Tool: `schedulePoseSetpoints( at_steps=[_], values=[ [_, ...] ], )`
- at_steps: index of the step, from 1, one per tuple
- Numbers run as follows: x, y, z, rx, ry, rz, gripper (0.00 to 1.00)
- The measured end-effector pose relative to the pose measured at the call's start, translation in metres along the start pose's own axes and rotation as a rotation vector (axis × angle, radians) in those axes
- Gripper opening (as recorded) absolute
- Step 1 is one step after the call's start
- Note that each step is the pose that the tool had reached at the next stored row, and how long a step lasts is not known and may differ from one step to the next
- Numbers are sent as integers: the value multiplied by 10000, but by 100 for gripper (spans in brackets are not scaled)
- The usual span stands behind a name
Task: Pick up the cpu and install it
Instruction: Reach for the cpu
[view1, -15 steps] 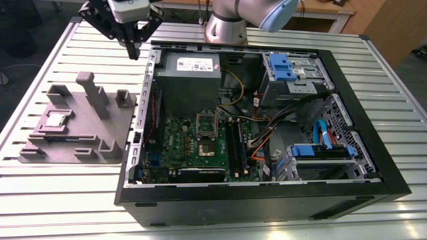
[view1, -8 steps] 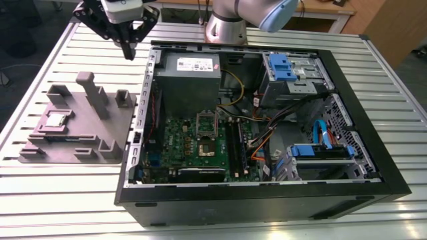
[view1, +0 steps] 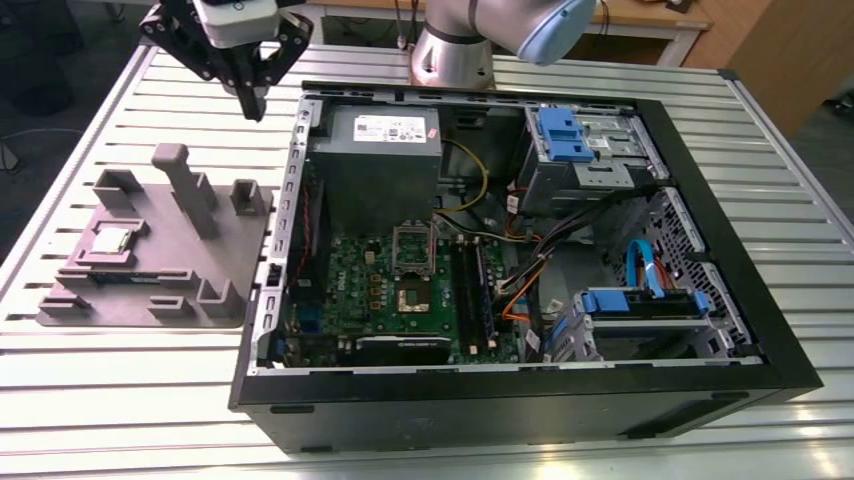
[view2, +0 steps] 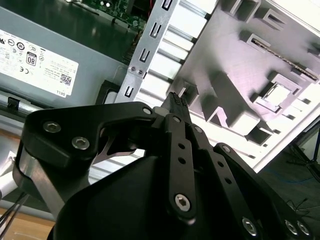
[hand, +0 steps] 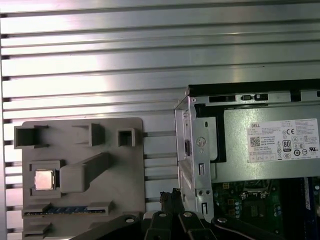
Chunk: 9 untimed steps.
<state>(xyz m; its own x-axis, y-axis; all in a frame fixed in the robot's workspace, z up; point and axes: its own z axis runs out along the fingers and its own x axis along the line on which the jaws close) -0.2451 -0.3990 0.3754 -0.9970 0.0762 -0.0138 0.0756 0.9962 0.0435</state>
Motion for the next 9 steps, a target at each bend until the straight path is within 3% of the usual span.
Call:
schedulePoseSetpoints(
  at_steps=[9],
  values=[
    [35, -3, 9, 2, 22, 1, 10]
  ],
)
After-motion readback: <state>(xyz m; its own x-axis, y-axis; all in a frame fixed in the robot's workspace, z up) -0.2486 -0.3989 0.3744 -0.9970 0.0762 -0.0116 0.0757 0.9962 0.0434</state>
